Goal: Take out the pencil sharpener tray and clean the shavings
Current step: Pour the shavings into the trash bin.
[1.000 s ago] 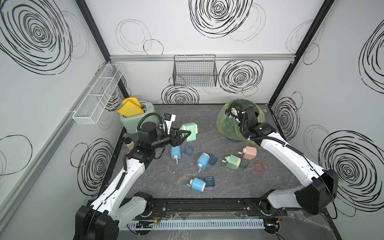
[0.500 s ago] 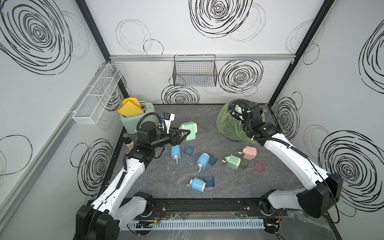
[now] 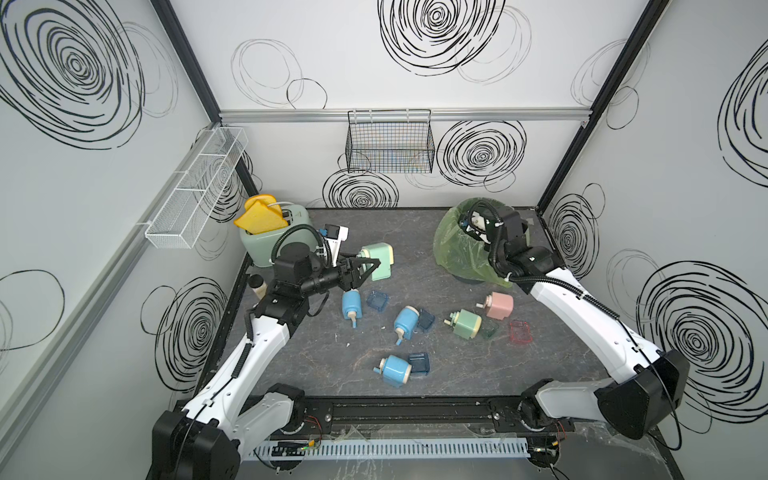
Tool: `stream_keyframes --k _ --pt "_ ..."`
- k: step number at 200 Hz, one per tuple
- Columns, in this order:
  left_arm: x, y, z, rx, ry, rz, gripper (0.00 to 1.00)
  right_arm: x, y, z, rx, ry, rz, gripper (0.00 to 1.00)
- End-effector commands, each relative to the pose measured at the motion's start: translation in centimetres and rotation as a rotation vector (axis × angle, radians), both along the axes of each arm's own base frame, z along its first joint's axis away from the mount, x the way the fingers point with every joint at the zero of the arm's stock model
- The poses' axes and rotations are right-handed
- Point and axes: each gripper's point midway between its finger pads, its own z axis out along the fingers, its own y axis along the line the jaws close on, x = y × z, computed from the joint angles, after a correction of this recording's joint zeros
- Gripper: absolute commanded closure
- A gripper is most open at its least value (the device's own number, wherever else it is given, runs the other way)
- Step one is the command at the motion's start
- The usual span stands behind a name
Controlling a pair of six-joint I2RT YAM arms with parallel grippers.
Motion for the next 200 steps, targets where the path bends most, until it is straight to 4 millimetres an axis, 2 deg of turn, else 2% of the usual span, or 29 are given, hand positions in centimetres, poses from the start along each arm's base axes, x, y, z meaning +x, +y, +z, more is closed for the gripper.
stream_keyframes --k 1,4,13,22,32,33,41,45,56,61,66,79,84,95,103,111,117,123,127,135,142,151,159,164,170,178,182,191,200 --pt "0.0 -0.1 1.7 -0.014 -0.081 -0.014 0.82 0.1 -1.4 3.8 0.022 -0.12 -0.077 0.54" --pt "0.0 -0.1 1.7 -0.014 -0.081 -0.014 0.82 0.0 -0.6 3.5 0.064 -0.081 -0.038 0.53" --pt "0.1 0.0 1.7 -0.022 -0.079 -0.011 0.82 -0.9 1.6 0.4 0.168 0.079 0.078 0.51" --pt "0.1 0.1 2.0 -0.035 -0.082 -0.01 0.82 -1.1 2.2 -1.2 0.103 0.1 0.112 0.52" --pt "0.1 0.1 2.2 -0.034 -0.089 -0.012 0.82 -0.2 0.1 0.3 -0.015 -0.013 -0.002 0.55" --pt "0.1 0.1 2.1 -0.033 -0.089 -0.013 0.82 0.1 -0.3 1.1 -0.022 -0.057 -0.028 0.55" --pt "0.1 0.1 1.9 -0.02 -0.086 -0.011 0.82 0.4 -1.3 2.8 -0.016 -0.13 -0.089 0.56" --pt "0.1 0.0 1.7 -0.015 -0.083 -0.009 0.82 0.4 -0.8 2.6 0.025 -0.105 -0.063 0.55" --pt "0.0 0.0 1.5 -0.017 -0.076 -0.008 0.82 -1.1 2.4 -1.0 0.13 0.113 0.113 0.5" --pt "0.0 0.1 1.6 -0.022 -0.075 -0.008 0.82 -1.3 3.2 -1.5 0.13 0.133 0.147 0.51" --pt "0.1 0.1 1.7 -0.026 -0.077 -0.008 0.82 -0.9 3.0 -1.0 0.082 0.086 0.131 0.53" --pt "0.1 0.1 1.8 -0.021 -0.084 -0.009 0.82 0.5 -0.4 4.6 -0.011 -0.198 -0.073 0.54" --pt "0.1 0.1 1.7 -0.016 -0.082 -0.008 0.82 0.4 -0.7 5.0 0.033 -0.216 -0.084 0.53" --pt "0.1 0.2 1.7 -0.018 -0.08 -0.005 0.82 -0.5 1.4 0.5 0.171 0.034 0.049 0.5" --pt "0.1 0.2 1.8 -0.028 -0.079 -0.006 0.82 -0.8 2.2 -1.0 0.154 0.071 0.092 0.52" --pt "0.1 0.2 2.0 -0.035 -0.084 -0.009 0.82 -0.2 1.3 0.9 0.037 -0.045 0.045 0.54" --pt "0.1 0.1 2.0 -0.031 -0.085 -0.011 0.82 0.2 0.3 3.8 -0.012 -0.162 -0.023 0.55" --pt "0.1 0.1 1.9 -0.026 -0.083 -0.012 0.82 0.2 -0.5 6.4 0.002 -0.255 -0.071 0.56" --pt "0.1 0.1 1.7 -0.023 -0.079 -0.011 0.82 0.1 -0.4 7.3 0.049 -0.274 -0.071 0.56" --pt "0.1 0.1 1.6 -0.024 -0.075 -0.008 0.82 -0.2 1.3 5.4 0.165 -0.139 0.026 0.51" --pt "0.2 0.2 1.7 -0.031 -0.075 -0.005 0.82 -0.9 2.7 1.7 0.243 0.043 0.106 0.5" --pt "0.3 0.4 2.0 -0.042 -0.08 -0.002 0.82 -1.2 2.7 -1.6 0.156 0.112 0.121 0.5" --pt "0.2 0.3 2.1 -0.043 -0.085 -0.008 0.82 -0.6 1.2 -1.4 0.006 0.039 0.053 0.5" --pt "0.2 0.3 2.0 -0.037 -0.084 -0.009 0.82 -0.1 0.2 -0.2 -0.042 -0.015 0.003 0.5" --pt "0.1 0.2 1.9 -0.029 -0.081 -0.011 0.82 0.4 -0.5 2.0 -0.029 -0.093 -0.042 0.5" --pt "0.1 0.1 1.6 -0.025 -0.075 -0.01 0.82 0.4 0.1 4.3 0.06 -0.149 -0.04 0.5" --pt "0.1 0.1 1.5 -0.027 -0.071 -0.01 0.82 0.1 0.7 4.3 0.118 -0.113 -0.008 0.49" --pt "0.2 0.3 1.5 -0.034 -0.07 -0.005 0.82 -0.9 2.0 1.8 0.233 0.036 0.072 0.45" --pt "0.3 0.4 1.7 -0.042 -0.073 -0.003 0.82 -1.3 1.9 -0.3 0.194 0.07 0.083 0.46"
